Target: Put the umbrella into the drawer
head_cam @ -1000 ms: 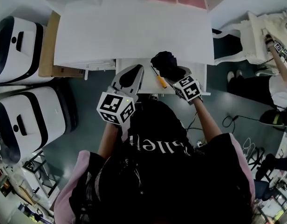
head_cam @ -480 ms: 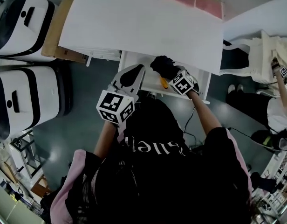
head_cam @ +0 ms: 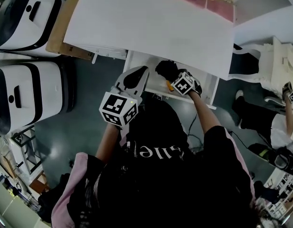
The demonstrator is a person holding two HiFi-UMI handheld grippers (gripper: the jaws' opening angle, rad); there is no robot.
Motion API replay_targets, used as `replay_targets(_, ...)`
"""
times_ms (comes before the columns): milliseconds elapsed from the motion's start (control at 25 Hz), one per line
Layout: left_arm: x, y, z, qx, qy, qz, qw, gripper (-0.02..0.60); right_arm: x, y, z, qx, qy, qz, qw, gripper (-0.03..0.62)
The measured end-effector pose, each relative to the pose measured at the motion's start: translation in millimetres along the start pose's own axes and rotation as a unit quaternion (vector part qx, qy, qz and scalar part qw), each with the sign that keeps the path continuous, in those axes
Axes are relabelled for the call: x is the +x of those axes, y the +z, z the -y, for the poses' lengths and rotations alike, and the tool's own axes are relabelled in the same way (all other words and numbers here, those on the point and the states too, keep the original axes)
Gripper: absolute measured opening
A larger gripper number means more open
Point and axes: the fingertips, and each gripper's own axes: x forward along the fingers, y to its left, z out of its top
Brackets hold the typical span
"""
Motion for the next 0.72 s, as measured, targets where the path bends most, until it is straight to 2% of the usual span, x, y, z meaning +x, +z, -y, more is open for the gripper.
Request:
replay_targets(320, 5, -3, -4, -0.002, 0.01, -0.012, 0.9999, 0.02, 22, -10, 14, 0.059, -0.017, -0.003, 0.998, 0.279)
replay_targets(520, 7, -6, -6, -0.002, 0.015, -0.019, 0.9997, 0.02, 30, -9, 16, 0.064, -0.035, -0.002, 0.997, 0.281)
replay_targets(720, 6, -4, -11, 0.002, 0.01, -0.021, 0.9997, 0.02, 28, -9, 15, 0.088, -0.027, 0.001, 0.996, 0.281)
